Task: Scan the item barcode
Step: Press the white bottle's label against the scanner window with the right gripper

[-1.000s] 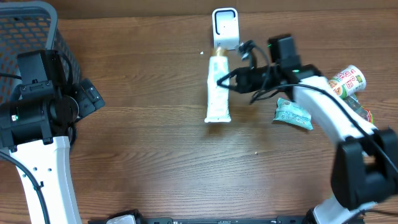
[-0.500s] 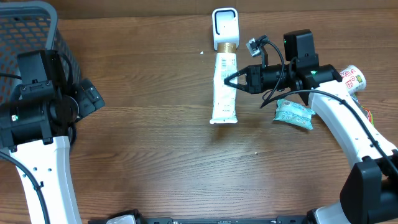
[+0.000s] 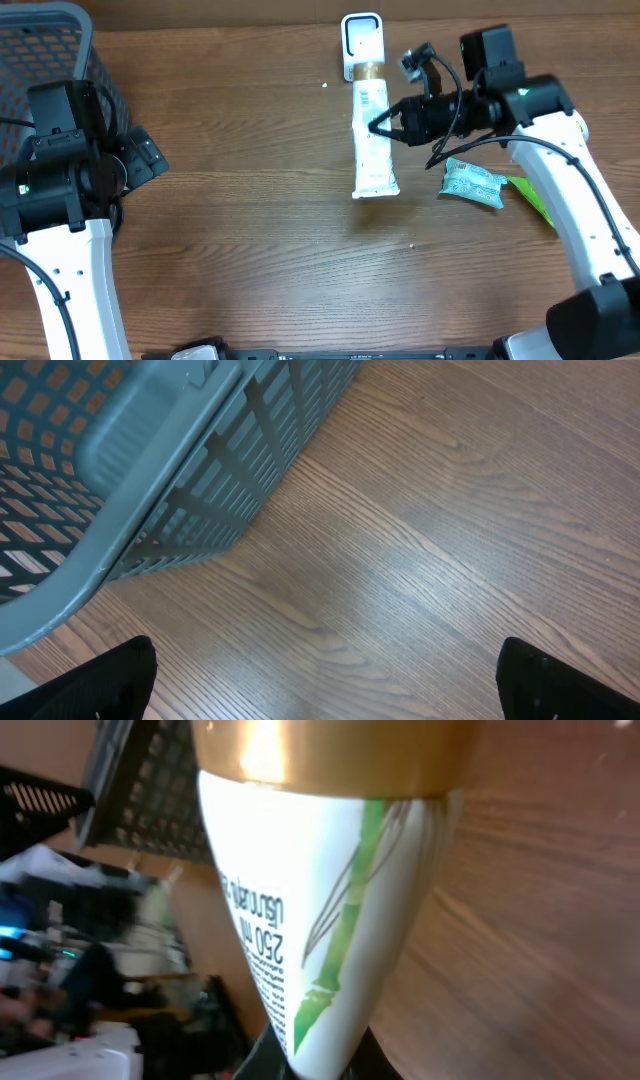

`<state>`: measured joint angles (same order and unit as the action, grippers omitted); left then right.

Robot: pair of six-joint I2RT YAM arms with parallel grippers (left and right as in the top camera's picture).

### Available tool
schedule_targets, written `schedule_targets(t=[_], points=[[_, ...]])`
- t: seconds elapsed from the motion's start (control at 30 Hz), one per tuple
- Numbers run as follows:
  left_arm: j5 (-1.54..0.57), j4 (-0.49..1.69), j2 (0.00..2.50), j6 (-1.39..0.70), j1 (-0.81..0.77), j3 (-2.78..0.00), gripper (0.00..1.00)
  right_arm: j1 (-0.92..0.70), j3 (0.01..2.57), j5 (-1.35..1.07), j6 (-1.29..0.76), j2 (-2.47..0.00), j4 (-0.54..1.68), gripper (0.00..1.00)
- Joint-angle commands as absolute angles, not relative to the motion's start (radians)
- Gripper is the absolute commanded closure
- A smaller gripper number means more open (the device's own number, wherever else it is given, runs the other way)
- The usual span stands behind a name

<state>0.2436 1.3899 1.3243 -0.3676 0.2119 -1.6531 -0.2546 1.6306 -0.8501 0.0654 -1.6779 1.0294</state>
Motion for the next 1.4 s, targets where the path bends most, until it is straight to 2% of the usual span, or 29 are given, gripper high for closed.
schedule_targets(t=[0.0, 0.23, 0.33, 0.5, 0.6, 0.8, 0.9, 1.37], points=[[0.243, 1.387, 1.320, -0.382, 0.215, -1.652, 0.00, -0.293, 1.740, -0.745, 0.171, -1.623, 1.068, 0.96], [0.243, 1.387, 1.320, -0.382, 0.215, -1.652, 0.01, -0.372, 1.776, -0.538, 0.186, -1.623, 1.060, 0.96], [0.243, 1.387, 1.320, -0.382, 0.215, -1.652, 0.00, -0.412, 1.776, -0.347, 0.170, -1.625, 0.976, 0.96], [0.243, 1.387, 1.320, -0.382, 0.215, -1.652, 0.00, -0.473, 1.774, 0.149, 0.165, -1.655, 0.805, 0.96], [0.243, 1.387, 1.320, -0.382, 0.215, -1.652, 0.00, -0.480, 1.774, 0.331, 0.253, -1.693, 0.703, 0.96], [0.243, 1.387, 1.320, -0.382, 0.215, -1.652, 0.00, -0.479, 1.774, 0.501, 0.582, -1.800, 0.420, 0.96], [0.243, 1.387, 1.320, -0.382, 0.215, -1.652, 0.00, -0.468, 1.774, 0.501, 0.748, -1.853, 0.329, 0.96], [0.243, 1.387, 1.320, -0.382, 0.215, -1.652, 0.00, -0.408, 1.774, 0.493, 1.033, -2.149, -0.135, 0.96]])
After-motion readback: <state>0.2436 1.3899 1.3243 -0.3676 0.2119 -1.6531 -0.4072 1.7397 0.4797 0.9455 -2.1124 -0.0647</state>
